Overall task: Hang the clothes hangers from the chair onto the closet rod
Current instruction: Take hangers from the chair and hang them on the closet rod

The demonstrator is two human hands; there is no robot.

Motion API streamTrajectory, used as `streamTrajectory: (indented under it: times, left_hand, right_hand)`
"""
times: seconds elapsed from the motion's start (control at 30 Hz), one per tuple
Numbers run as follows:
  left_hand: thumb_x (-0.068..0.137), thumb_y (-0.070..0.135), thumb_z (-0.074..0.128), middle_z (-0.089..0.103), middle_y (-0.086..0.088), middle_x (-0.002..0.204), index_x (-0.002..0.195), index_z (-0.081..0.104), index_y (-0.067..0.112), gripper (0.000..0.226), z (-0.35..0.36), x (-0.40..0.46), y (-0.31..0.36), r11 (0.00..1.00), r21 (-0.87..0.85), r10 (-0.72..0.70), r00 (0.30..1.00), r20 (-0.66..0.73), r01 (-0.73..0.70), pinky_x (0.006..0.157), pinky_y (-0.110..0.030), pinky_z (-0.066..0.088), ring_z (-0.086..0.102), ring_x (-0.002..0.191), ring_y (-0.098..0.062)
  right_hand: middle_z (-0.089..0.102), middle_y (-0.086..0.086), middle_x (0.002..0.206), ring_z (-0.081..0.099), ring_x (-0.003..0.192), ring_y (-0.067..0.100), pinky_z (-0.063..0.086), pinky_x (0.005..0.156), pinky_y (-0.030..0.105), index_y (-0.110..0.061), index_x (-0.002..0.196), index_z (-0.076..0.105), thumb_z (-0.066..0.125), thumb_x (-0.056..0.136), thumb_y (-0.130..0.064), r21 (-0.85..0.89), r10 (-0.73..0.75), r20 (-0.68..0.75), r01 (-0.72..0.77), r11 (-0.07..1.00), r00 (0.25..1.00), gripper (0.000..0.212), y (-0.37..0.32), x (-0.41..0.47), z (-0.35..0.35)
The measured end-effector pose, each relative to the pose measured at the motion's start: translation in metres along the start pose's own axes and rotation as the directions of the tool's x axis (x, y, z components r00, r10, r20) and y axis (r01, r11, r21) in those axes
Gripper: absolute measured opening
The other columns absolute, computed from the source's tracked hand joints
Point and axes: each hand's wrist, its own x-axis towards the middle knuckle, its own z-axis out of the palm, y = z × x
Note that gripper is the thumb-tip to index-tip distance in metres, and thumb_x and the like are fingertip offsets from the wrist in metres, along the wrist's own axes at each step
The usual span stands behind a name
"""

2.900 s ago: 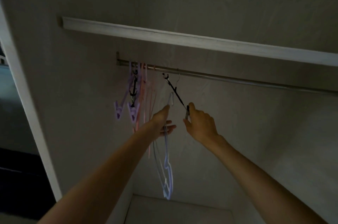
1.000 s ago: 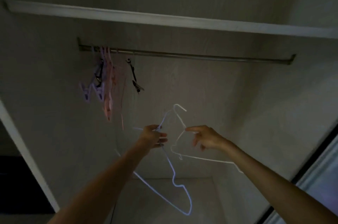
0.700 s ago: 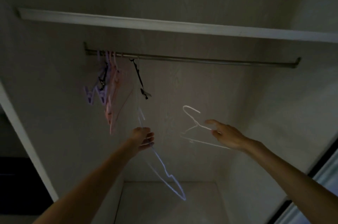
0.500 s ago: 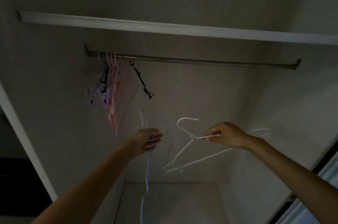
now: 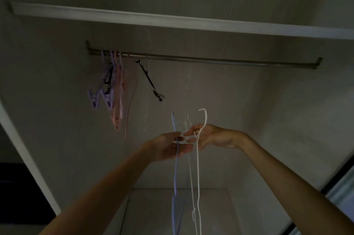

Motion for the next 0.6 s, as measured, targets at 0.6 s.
streamTrajectory:
  times: [0.6]
  left_hand:
    - [0.101, 0.002, 0.029, 0.061, -0.015, 0.094, 0.106, 0.047, 0.000, 0.019, -0.053, -0.018, 0.035, 0.992, 0.038, 0.129, 0.947, -0.296, -0.123, 0.092, -0.043, 0.044, 0.058, 0.075, -0.022]
  right_hand:
    - [0.054, 0.014, 0.131, 0.066, 0.091, 0.032, 0.054, 0.082, 0.041, -0.002, 0.133, 0.036, 0.045, 0.094, -0.011, -0.563, -0.254, -0.611, -0.186, 0.805, 0.750, 0.041, -0.090, 0.077, -0.013]
